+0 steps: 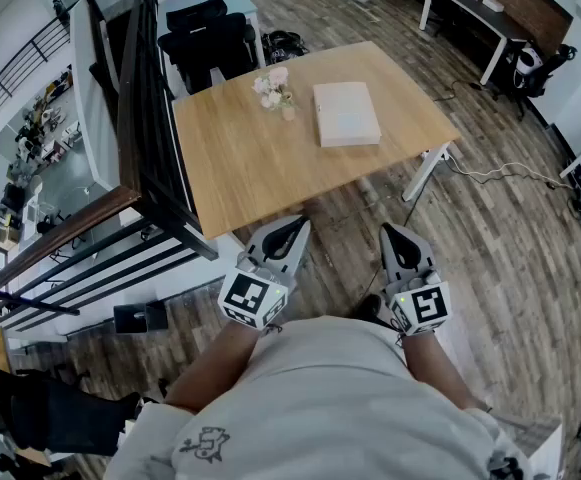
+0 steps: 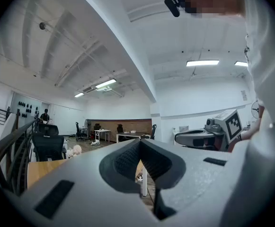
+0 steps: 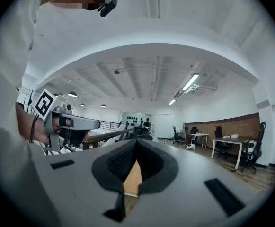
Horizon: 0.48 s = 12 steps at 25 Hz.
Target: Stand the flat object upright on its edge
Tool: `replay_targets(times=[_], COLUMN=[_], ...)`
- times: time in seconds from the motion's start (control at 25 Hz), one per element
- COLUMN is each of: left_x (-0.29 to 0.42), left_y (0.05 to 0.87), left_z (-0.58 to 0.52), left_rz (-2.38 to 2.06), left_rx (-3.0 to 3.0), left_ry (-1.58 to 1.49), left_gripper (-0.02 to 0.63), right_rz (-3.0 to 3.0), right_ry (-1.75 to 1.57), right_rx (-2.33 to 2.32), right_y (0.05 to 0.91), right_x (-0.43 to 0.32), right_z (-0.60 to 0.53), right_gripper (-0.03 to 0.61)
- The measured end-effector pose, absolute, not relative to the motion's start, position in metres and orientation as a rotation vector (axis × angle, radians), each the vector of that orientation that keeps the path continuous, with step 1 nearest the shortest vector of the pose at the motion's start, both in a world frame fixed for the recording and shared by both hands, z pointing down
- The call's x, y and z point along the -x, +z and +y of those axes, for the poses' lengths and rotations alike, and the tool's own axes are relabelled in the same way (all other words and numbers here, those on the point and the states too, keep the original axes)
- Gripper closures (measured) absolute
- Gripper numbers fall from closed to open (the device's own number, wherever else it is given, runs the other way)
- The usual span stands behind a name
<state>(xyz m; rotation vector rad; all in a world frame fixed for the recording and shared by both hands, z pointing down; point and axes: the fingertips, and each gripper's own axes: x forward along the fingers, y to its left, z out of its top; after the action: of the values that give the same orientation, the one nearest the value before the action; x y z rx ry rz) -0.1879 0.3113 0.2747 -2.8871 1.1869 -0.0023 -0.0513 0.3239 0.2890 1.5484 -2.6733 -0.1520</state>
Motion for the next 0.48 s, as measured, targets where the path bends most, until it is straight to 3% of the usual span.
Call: replay_targets(times=[0.48], left_x=[0.179], left_y=[0.274], left_z=[0.298], left_rz=[1.233], left_rx=[2.878], left_ry=[0.001], left_gripper=[0.607], right_rz=[-2.696], right_ry=[-0.144], right_rx=[-1.518], right_y=[0.288], right_x=[0.041], right_z=[0.308], right_gripper=[0.574])
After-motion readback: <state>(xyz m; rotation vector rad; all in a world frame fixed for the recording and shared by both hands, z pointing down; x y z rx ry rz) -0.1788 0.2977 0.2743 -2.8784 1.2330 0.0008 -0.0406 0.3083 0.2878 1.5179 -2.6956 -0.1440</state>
